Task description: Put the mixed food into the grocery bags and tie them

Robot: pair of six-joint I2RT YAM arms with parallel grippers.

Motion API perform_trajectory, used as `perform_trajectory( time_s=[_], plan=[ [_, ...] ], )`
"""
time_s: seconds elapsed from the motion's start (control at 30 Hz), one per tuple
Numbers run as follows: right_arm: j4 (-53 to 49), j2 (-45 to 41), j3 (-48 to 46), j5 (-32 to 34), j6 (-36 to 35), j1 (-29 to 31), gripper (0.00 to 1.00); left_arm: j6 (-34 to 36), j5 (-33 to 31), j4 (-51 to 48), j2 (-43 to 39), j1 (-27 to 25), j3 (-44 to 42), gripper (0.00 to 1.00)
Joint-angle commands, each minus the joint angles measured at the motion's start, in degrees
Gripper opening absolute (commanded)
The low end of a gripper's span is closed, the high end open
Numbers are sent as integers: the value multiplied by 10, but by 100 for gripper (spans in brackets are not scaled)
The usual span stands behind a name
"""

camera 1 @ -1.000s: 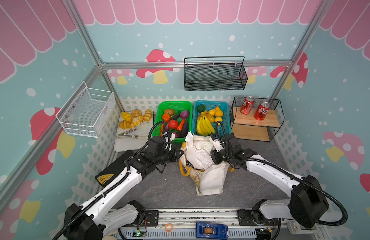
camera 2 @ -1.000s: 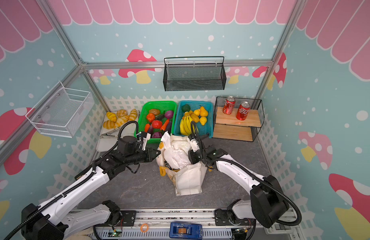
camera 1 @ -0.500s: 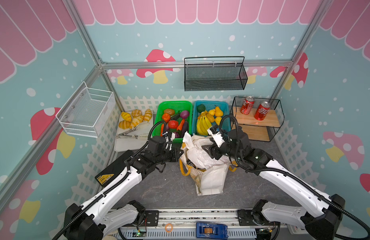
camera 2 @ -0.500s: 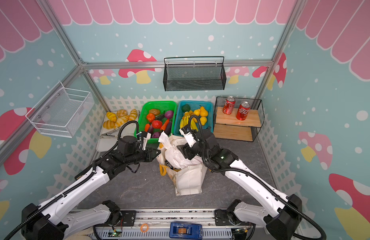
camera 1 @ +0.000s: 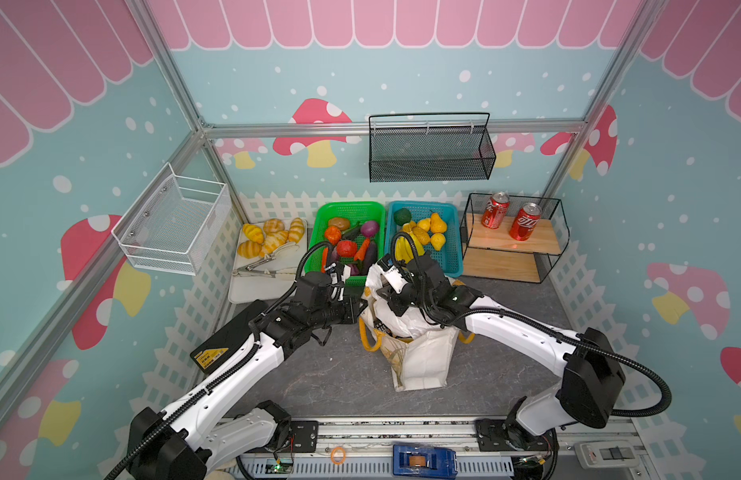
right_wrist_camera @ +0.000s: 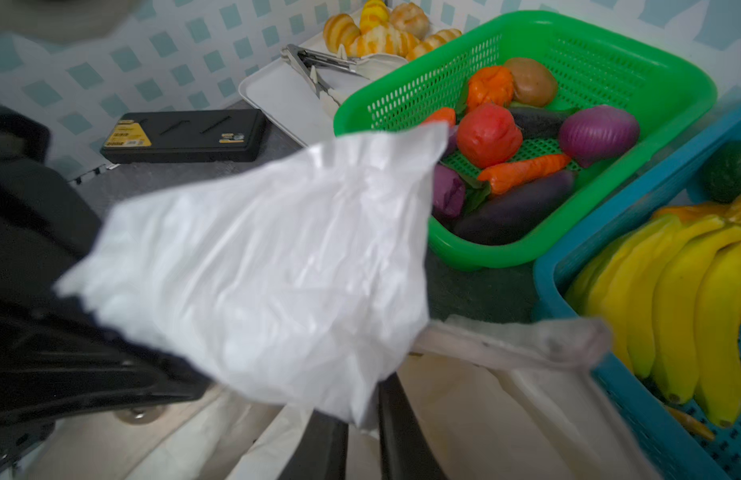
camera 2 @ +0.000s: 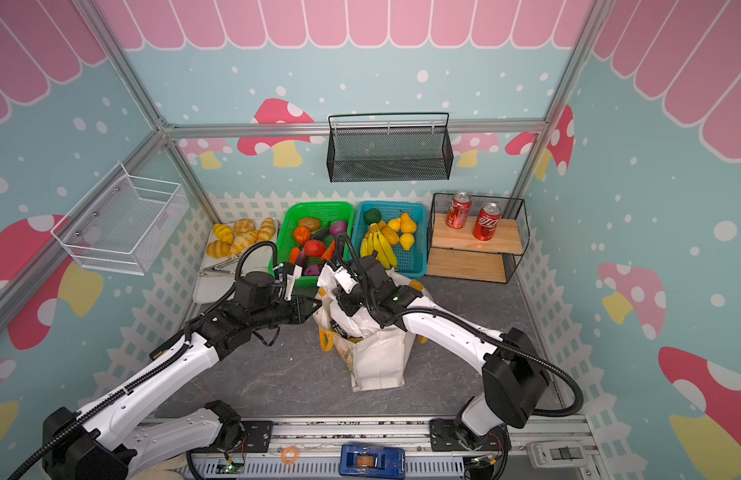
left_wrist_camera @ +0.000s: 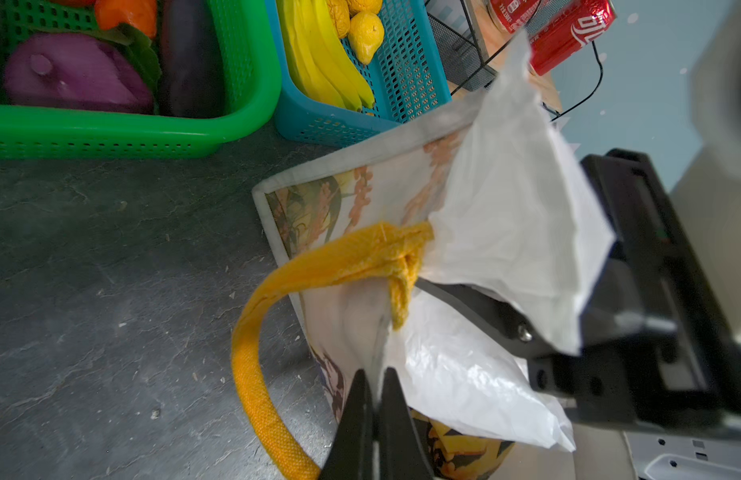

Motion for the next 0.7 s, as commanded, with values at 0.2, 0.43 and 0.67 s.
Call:
perform_trajectory(
  time_s=[0.2, 0.43, 0.67],
  plan=[
    [-61, 14, -76, 43, 33, -11, 0, -36, 10, 93, -35, 8, -7, 0],
    [-67, 60, -78, -11, 33, 5, 2, -75, 19, 131, -38, 10, -8, 0],
    [-92, 20, -50, 7, 11, 16, 25, -84, 7, 132, -41, 34, -26, 0]
  ],
)
